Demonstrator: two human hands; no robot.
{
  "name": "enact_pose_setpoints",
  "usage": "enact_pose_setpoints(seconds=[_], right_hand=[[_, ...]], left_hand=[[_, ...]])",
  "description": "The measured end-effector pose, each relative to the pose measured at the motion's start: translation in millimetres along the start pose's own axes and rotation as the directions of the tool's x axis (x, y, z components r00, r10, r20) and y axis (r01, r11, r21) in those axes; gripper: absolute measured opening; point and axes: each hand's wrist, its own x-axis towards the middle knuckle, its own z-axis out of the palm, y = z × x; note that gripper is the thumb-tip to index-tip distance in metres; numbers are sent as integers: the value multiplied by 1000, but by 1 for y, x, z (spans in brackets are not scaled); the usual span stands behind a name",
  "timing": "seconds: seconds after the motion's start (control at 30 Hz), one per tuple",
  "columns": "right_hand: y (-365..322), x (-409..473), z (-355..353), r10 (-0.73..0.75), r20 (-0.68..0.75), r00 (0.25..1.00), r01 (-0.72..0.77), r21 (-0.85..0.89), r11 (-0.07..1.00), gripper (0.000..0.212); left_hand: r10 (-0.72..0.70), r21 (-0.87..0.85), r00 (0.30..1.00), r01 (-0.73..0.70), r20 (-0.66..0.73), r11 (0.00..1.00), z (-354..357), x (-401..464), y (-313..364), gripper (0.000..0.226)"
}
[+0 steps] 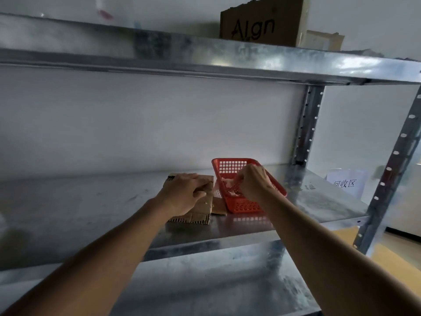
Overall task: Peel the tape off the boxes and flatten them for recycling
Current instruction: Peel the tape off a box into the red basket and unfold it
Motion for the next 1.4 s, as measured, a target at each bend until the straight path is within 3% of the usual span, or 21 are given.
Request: enact_pose_setpoints(seconds=[0.13, 0.37, 0.6, 0.7, 0.77, 0.93, 1.07, 1.23, 1.4], right_hand=[[14, 3, 6, -52, -9, 999, 52, -11, 999, 12], [26, 16, 6, -127, 18, 992, 128, -31, 991, 29], [30, 19, 13, -123, -28, 992, 126, 130, 984, 22], [24, 18, 14, -189, -54, 981, 196, 226, 954, 10], [17, 18, 16, -261, -51, 964, 265, 235, 935, 15], [-5, 16, 23, -393, 55, 918, 374, 217, 902, 31], [-17, 16, 27, -419, 129, 899, 387, 216, 896, 30], [-28, 14, 31, -450, 172, 876, 407, 234, 883, 26], [-33, 13, 32, -454, 155, 877, 412, 240, 879, 26]], left_hand=[[-22, -39, 1000, 22, 8, 999, 1, 0, 4, 45], [-83, -17, 996, 84, 29, 996, 0, 2, 11, 50], [-78, -25, 996, 79, 31, 997, 0, 1, 10, 49], [-79, -23, 996, 80, 29, 997, 1, 1, 8, 49], [-77, -39, 997, 78, 25, 996, 2, -1, 6, 50], [-47, -161, 999, 51, 26, 986, -5, -4, -2, 47], [-46, -251, 991, 77, 127, 965, -20, -8, -16, 48], [-83, -188, 994, 94, 65, 978, -27, -19, -28, 42], [-198, -146, 980, 199, 24, 969, -28, -27, -42, 66]])
